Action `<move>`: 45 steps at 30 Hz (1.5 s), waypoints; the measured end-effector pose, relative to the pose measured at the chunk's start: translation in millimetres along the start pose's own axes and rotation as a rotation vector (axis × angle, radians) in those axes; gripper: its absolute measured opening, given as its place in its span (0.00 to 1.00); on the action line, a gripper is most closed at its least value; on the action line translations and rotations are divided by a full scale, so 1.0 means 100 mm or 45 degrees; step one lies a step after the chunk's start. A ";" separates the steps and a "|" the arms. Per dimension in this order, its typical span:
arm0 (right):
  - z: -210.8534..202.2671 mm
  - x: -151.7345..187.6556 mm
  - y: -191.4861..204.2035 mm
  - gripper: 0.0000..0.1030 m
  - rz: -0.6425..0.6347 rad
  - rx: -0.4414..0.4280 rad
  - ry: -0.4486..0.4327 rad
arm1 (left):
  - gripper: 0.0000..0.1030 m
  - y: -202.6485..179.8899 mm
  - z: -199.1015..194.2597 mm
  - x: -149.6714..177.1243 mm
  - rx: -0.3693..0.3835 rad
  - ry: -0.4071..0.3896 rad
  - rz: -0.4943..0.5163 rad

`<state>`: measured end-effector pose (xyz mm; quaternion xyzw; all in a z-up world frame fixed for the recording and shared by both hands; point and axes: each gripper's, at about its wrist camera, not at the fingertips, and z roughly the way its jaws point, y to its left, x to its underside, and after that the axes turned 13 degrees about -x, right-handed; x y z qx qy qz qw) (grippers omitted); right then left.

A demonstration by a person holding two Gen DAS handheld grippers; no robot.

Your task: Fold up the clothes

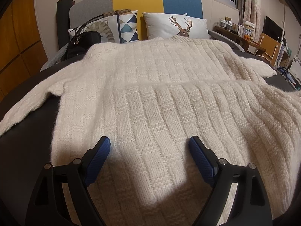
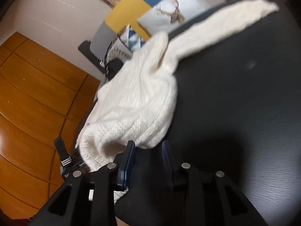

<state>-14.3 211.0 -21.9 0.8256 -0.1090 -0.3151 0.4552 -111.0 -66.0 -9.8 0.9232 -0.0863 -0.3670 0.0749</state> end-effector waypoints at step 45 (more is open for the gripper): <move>-0.42 0.02 0.30 0.26 -0.203 0.289 -0.067 | 0.89 0.03 0.01 0.00 0.005 0.008 -0.008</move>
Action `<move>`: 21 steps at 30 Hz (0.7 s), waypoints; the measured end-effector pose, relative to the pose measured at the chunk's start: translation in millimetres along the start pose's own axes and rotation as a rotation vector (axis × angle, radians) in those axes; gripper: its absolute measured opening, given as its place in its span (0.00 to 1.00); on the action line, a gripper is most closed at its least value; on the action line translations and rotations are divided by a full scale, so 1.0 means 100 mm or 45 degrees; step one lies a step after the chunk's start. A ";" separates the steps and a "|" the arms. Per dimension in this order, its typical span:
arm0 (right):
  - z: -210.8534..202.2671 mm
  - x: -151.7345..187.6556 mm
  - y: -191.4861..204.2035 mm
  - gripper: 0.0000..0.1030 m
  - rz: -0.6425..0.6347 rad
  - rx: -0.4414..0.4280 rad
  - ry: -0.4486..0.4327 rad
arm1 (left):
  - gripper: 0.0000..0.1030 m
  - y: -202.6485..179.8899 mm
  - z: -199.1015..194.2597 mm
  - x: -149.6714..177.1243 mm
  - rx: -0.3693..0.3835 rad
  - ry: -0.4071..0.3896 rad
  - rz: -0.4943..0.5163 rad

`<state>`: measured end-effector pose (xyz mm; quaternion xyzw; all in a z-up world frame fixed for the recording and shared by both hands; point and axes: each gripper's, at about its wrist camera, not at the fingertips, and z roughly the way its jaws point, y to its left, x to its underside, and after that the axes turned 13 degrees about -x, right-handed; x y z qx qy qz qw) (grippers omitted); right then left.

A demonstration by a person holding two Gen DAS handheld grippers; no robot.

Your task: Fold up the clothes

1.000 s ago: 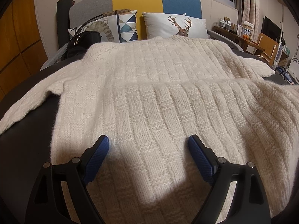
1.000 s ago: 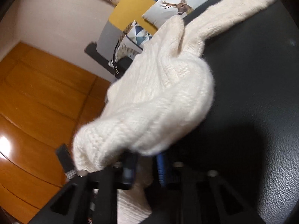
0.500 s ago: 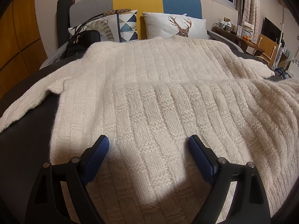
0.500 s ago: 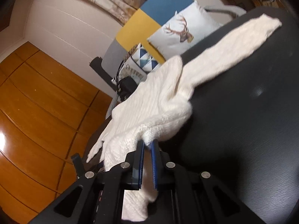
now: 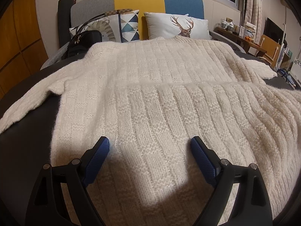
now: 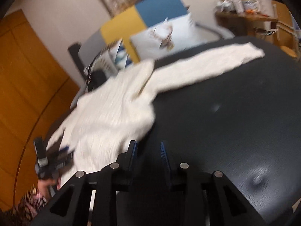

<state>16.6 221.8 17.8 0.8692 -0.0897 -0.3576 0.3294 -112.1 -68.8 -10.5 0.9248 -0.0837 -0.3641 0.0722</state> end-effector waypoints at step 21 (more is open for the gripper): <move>0.57 0.23 0.19 0.05 0.183 -0.445 0.119 | 1.00 0.20 0.21 -0.08 0.110 0.081 -0.015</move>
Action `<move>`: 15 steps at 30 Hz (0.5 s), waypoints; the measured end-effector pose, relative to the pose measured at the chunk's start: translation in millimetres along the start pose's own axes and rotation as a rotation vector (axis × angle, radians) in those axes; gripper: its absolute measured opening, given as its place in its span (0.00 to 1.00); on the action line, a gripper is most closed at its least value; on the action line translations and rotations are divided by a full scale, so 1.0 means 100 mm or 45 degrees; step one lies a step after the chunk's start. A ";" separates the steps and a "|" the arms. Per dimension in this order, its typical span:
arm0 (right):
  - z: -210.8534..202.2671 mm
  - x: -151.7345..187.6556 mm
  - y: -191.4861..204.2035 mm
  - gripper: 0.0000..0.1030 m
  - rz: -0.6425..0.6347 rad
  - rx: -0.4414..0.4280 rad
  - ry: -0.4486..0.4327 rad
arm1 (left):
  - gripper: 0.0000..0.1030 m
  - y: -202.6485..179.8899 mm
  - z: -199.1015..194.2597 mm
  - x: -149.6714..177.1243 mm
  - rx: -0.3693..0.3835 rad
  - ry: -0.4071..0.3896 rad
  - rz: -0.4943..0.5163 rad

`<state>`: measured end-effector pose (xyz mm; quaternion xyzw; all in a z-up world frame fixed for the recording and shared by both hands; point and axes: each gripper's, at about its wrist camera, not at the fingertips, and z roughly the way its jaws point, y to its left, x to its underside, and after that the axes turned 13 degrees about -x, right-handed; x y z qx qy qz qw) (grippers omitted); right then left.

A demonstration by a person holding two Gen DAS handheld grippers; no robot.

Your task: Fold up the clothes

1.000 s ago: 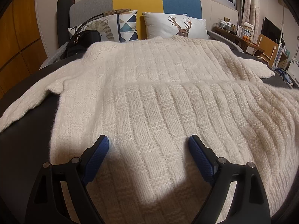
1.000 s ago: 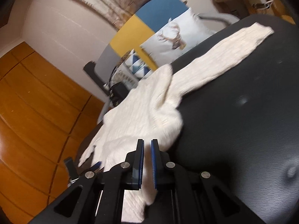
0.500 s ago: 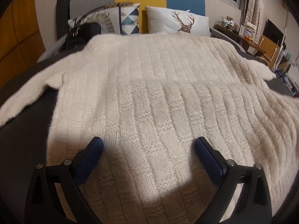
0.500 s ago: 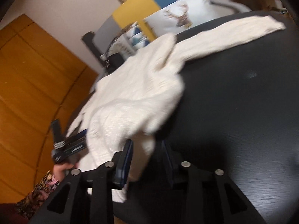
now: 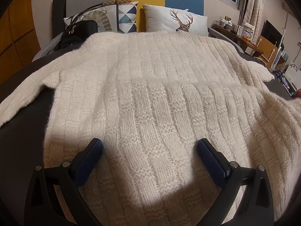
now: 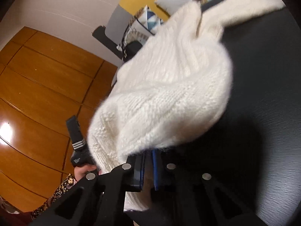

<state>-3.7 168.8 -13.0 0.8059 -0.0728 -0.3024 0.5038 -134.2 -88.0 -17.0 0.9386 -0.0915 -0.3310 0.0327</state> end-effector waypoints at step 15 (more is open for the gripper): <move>-0.97 -0.06 0.21 0.16 -0.171 0.329 -0.121 | 1.00 -0.03 -0.06 0.03 -0.024 0.005 0.036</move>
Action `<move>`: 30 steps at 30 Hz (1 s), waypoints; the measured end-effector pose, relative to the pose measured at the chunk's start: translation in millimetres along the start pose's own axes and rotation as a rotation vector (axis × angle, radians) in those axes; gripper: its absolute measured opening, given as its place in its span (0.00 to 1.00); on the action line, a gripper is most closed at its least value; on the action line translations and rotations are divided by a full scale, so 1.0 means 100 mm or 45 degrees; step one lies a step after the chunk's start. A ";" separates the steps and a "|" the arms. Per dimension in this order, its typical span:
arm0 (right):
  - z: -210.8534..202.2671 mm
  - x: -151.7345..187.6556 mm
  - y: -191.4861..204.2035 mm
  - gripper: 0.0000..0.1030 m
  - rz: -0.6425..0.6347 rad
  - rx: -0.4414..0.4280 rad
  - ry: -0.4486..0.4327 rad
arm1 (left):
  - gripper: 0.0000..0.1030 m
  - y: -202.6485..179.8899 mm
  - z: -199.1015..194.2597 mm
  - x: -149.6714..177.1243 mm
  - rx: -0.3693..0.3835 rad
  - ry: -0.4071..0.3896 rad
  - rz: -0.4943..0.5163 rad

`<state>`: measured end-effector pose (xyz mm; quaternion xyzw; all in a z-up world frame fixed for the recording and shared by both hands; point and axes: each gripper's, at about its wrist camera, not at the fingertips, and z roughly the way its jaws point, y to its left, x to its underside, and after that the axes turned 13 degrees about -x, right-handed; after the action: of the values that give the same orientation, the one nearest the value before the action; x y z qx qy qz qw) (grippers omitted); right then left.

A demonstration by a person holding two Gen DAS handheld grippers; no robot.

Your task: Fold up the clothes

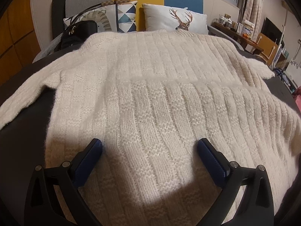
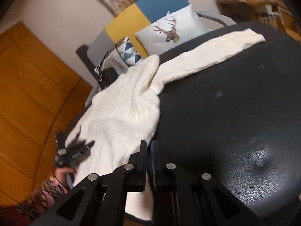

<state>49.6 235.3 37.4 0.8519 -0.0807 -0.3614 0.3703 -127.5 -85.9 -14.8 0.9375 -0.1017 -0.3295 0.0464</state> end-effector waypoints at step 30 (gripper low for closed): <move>0.98 -1.33 -0.34 0.26 -0.251 0.661 0.110 | 1.00 -0.39 0.12 -0.78 -0.415 -0.120 0.091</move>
<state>-117.7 257.6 42.4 0.9366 -0.0717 -0.3263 0.1058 -188.6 -30.5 17.1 0.8969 -0.0822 -0.3832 0.2046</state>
